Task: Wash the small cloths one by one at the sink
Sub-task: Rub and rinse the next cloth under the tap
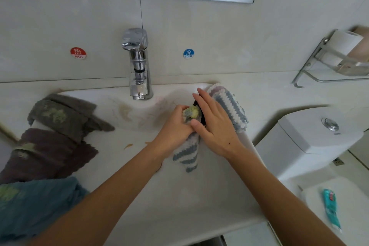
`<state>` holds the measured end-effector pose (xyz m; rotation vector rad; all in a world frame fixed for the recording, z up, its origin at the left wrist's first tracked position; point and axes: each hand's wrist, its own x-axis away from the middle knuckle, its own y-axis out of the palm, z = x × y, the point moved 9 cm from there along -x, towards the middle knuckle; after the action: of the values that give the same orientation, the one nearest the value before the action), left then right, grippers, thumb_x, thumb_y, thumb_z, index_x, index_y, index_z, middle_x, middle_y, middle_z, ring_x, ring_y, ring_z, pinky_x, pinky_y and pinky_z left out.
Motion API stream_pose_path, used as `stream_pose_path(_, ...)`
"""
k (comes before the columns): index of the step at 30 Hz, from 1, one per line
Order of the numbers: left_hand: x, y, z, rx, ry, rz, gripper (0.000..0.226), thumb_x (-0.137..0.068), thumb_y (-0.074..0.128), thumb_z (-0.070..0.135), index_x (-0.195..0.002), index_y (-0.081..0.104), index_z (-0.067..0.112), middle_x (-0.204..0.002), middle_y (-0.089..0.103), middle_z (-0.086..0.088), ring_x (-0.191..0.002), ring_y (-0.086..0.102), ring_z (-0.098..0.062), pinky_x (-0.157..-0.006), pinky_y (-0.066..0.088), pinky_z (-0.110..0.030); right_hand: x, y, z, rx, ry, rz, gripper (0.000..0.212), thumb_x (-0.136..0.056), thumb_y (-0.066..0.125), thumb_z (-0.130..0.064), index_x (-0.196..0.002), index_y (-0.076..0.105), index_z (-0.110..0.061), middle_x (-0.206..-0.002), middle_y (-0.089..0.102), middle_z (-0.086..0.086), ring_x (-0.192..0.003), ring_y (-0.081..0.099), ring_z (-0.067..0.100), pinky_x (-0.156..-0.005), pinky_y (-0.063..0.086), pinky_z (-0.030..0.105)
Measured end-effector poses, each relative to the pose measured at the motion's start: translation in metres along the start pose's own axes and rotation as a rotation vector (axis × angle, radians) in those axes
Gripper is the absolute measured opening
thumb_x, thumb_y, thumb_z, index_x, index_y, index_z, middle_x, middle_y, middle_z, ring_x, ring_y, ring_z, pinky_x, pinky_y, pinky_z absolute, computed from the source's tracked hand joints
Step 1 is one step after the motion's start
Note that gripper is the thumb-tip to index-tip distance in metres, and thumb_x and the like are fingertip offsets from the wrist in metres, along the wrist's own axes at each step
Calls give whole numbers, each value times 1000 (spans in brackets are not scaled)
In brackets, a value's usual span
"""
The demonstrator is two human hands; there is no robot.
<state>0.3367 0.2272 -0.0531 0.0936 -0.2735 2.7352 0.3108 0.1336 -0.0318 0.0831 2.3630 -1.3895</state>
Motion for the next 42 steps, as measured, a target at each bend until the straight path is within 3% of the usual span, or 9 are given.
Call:
stream_pose_path(9,-1,2,0,11,-3,14,31,-90,65,22,-116,49,20,-95,61,9,-68,61,8,-52,44,-7,-2,-7,-6,-52,-5,73,68,-96,30,-55,-152,31,-17,-161,22,-2,-146,22,17,-119,21,33)
stream_pose_path(13,-1,3,2,41,0,30,31,-92,62,26,-118,47,19,-98,61,6,-78,61,0,-54,47,-8,-3,0,-5,-85,31,40,68,-94,29,-56,-151,32,-19,-162,17,-4,-145,24,19,-115,23,32)
stream_pose_path(22,-8,8,-4,88,21,-4,38,-90,65,27,-122,44,27,-110,62,6,-94,65,-7,-77,56,-23,-3,5,-1,-130,39,32,65,-94,32,-56,-149,32,-21,-162,14,-8,-144,26,16,-113,28,32)
stream_pose_path(28,-6,3,-3,88,8,-11,44,-87,70,25,-124,46,28,-110,62,10,-93,63,-1,-71,53,-16,-3,4,2,-131,44,41,65,-93,32,-58,-148,34,-23,-161,16,-8,-144,28,17,-113,31,34)
stream_pose_path(32,2,3,-1,75,21,-33,49,-86,70,12,-128,47,23,-110,62,7,-94,63,-3,-68,52,-13,-1,2,-1,-107,53,41,66,-92,30,-60,-147,36,-23,-161,18,-8,-142,30,17,-111,34,38)
stream_pose_path(39,12,-6,9,-6,51,-33,55,-81,74,10,-128,46,21,-112,60,4,-101,60,-9,-86,51,-24,2,-2,0,9,10,88,72,-95,26,-64,-151,33,-20,-162,23,-3,-145,27,19,-118,24,41)
stream_pose_path(42,16,-25,20,-45,90,13,52,-82,72,7,-124,47,23,-109,59,7,-97,58,-4,-81,49,-16,-3,-4,2,23,-4,87,74,-96,18,-67,-153,30,-21,-162,21,-4,-149,19,18,-119,20,47)
